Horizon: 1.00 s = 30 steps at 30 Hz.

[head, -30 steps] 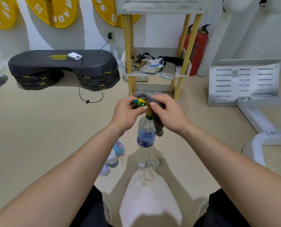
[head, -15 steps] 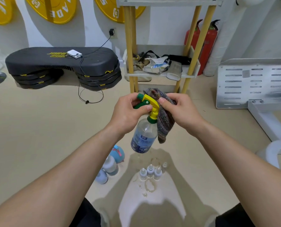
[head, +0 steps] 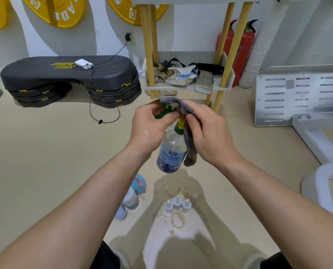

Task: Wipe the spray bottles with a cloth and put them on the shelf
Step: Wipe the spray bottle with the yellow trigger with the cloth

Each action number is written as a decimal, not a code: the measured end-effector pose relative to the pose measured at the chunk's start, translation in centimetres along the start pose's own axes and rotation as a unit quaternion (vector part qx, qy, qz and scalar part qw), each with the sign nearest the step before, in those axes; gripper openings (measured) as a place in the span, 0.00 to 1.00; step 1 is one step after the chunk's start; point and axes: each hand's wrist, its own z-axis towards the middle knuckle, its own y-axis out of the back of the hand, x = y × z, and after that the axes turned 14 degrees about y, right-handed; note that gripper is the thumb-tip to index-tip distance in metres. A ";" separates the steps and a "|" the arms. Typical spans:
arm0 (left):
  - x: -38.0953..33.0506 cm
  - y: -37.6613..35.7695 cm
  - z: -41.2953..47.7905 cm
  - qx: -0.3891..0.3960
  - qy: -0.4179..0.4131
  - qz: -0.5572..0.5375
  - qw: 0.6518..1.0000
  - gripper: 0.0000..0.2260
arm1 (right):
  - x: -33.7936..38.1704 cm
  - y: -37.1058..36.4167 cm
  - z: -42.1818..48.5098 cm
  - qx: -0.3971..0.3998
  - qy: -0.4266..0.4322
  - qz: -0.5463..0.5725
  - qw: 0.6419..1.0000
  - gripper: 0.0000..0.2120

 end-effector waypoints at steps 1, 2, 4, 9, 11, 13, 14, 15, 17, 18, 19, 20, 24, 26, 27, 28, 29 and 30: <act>0.0 0.1 0.1 -0.003 -0.002 0.007 1.000 0.10 | -0.3 0.1 -0.2 0.010 -0.010 0.001 1.000 0.18; 0.0 0.2 0.1 -0.003 -0.003 0.017 1.000 0.10 | -0.6 0.2 -0.3 0.022 -0.017 0.001 1.000 0.17; 0.2 0.4 0.1 -0.007 0.003 0.033 0.999 0.09 | -1.2 0.2 -0.6 0.055 -0.035 -0.012 0.998 0.14; 0.3 1.1 0.5 -0.029 0.021 0.021 0.999 0.07 | -2.2 0.5 -0.7 -0.024 -0.250 0.099 0.963 0.13; 0.4 0.9 0.4 -0.020 0.029 0.006 0.999 0.08 | -0.8 0.1 0.0 -0.114 -0.294 0.206 0.926 0.13; 0.6 0.4 0.1 -0.019 0.032 -0.014 0.999 0.09 | 1.2 -0.8 0.6 -0.143 -0.267 0.238 0.923 0.13; 0.5 0.1 0.0 -0.024 0.030 -0.029 0.999 0.09 | 2.1 -1.3 0.7 -0.134 -0.239 0.233 0.933 0.14; 0.4 -0.1 -0.1 -0.028 0.026 -0.047 0.998 0.09 | 2.9 -1.7 0.5 -0.113 -0.206 0.211 0.949 0.17; 0.0 -0.4 -0.4 -0.034 0.016 -0.077 0.996 0.09 | 3.5 -2.2 -0.1 -0.071 -0.133 0.121 0.981 0.21; -0.2 -0.5 -0.5 -0.037 0.014 -0.086 0.996 0.09 | 3.3 -2.2 -0.3 -0.064 -0.101 0.077 0.990 0.22; -0.3 -0.5 -0.6 -0.041 0.016 -0.094 0.995 0.08 | 3.0 -2.1 -0.4 -0.059 -0.074 0.045 0.994 0.22; -0.3 -0.5 -0.7 -0.043 0.022 -0.103 0.994 0.08 | 2.3 -1.9 -0.5 -0.052 -0.048 0.017 0.997 0.23; 0.0 -0.5 -0.6 -0.052 0.040 -0.074 0.995 0.08 | 0.1 -0.2 -0.5 0.008 -0.010 -0.041 0.999 0.18; 0.3 -0.2 -0.6 -0.054 0.039 -0.041 0.997 0.09 | -0.9 0.4 -0.5 0.027 -0.053 -0.016 0.998 0.12; 0.3 0.0 -0.5 -0.053 0.037 -0.033 0.997 0.08 | -1.4 0.6 -0.6 0.029 -0.091 0.004 0.995 0.10; 0.3 0.2 -0.4 -0.050 0.034 -0.030 0.998 0.07 | -2.1 0.6 -0.7 0.023 -0.144 0.040 0.989 0.10; 0.2 0.5 -0.3 -0.043 0.031 -0.027 0.998 0.06 | -2.4 0.7 -0.7 0.008 -0.203 0.109 0.973 0.11; 0.2 0.7 -0.1 -0.030 0.026 -0.020 0.999 0.06 | -2.4 0.7 -0.7 -0.015 -0.259 0.193 0.946 0.12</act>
